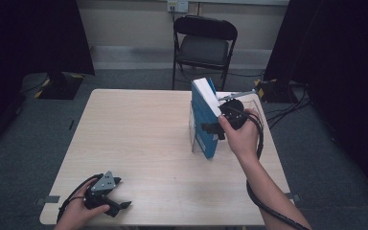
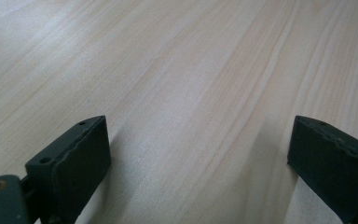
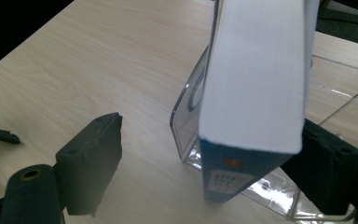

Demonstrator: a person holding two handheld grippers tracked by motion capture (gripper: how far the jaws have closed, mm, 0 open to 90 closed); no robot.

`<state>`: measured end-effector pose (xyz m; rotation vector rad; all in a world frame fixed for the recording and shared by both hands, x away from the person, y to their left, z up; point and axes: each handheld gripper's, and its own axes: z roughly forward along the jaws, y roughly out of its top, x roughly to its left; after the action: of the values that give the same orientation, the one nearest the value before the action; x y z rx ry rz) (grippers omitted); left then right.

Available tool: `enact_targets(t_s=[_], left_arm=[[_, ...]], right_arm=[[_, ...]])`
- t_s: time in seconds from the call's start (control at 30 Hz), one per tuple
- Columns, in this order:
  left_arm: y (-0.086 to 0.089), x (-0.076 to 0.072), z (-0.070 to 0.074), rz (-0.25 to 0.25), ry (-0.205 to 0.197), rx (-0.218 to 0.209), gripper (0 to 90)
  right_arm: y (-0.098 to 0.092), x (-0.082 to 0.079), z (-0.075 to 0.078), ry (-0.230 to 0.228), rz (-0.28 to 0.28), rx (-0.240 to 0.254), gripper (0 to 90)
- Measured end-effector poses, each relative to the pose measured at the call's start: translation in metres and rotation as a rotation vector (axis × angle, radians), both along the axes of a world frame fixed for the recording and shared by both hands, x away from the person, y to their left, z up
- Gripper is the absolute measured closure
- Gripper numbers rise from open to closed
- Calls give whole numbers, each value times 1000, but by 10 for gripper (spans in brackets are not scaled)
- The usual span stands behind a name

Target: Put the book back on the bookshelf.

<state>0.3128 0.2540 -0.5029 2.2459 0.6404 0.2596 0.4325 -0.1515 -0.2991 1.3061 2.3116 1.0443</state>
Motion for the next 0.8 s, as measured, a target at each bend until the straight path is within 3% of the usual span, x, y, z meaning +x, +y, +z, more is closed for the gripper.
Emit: enact_targets(t_s=[0.27, 0.47, 0.8], left_arm=[[0, 0, 0, 0, 0, 1, 53], [0, 0, 0, 0, 0, 0, 53], [0, 0, 0, 0, 0, 0, 53]], right_arm=[[-5, -7, 1, -7, 22, 12, 160], [-8, -13, 1, -13, 54, -10, 159], [-14, -22, -7, -8, 90, -5, 158]])
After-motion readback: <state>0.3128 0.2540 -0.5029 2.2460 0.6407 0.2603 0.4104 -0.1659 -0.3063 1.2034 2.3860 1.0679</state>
